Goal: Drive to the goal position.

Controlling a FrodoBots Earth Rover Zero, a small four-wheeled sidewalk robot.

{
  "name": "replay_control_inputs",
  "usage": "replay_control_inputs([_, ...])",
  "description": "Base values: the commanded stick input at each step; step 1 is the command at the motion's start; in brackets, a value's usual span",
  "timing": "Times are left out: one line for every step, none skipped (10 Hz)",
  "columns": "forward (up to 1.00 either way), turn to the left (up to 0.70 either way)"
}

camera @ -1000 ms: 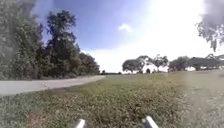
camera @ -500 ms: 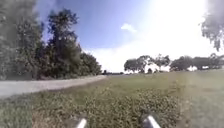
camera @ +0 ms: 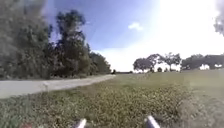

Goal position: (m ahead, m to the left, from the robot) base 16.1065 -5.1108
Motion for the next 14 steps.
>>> replay_control_inputs([0.7, 0.0])
replay_control_inputs([0.7, 0.0])
replay_control_inputs([0.7, 0.0])
replay_control_inputs([0.7, 0.0])
replay_control_inputs([0.7, 0.0])
replay_control_inputs([0.7, 0.0])
replay_control_inputs([0.7, 0.0])
replay_control_inputs([0.7, 0.0])
replay_control_inputs([0.7, 0.0])
replay_control_inputs([0.7, 0.0])
replay_control_inputs([0.7, 0.0])
replay_control_inputs([0.7, 0.0])
replay_control_inputs([0.7, 0.0])
replay_control_inputs([0.7, 0.0])
